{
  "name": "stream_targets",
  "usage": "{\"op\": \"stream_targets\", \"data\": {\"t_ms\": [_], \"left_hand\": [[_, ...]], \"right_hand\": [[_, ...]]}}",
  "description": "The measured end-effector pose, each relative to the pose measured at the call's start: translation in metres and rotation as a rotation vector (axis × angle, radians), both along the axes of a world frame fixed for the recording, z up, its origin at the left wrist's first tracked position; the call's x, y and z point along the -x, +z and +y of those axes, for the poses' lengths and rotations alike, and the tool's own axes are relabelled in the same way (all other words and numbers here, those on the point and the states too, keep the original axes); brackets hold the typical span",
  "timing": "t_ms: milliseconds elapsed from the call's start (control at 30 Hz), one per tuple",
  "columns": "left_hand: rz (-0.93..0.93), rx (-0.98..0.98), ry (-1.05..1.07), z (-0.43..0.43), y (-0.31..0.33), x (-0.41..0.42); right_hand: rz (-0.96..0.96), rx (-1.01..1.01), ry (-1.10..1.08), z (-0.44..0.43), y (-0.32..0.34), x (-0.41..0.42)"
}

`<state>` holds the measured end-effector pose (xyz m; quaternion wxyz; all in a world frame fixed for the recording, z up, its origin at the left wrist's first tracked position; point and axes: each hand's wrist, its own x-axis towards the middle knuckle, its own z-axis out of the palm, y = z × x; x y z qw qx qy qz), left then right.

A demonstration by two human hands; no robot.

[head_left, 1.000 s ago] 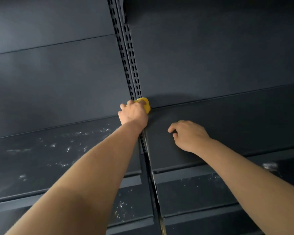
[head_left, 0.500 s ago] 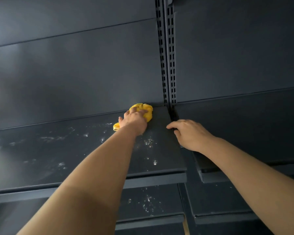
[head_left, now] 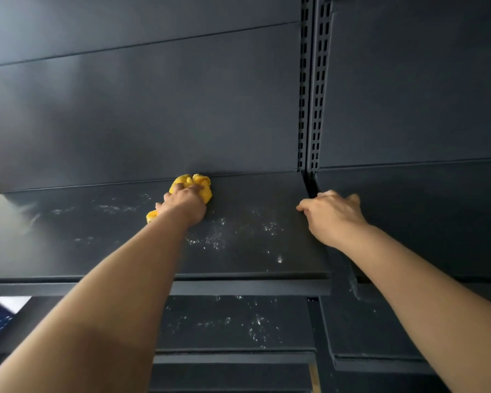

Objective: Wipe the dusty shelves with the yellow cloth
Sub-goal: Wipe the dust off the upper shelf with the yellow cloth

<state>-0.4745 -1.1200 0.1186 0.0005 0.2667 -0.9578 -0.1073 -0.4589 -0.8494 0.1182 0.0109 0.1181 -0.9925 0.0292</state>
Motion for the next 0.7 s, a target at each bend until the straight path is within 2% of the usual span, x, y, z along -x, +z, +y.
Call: {"op": "stream_targets", "data": {"t_ms": [200, 433, 700], "left_hand": [[0.029, -0.101, 0.097, 0.033, 0.008, -0.016], [-0.053, -0.076, -0.084, 0.084, 0.013, -0.026], [-0.036, -0.091, -0.244, 0.160, 0.015, -0.034]], "right_hand": [[-0.094, 0.159, 0.071, 0.022, -0.003, -0.011], [-0.016, 0.252, 0.091, 0.042, 0.002, -0.032], [-0.037, 0.212, 0.075, 0.074, -0.007, -0.051]]}}
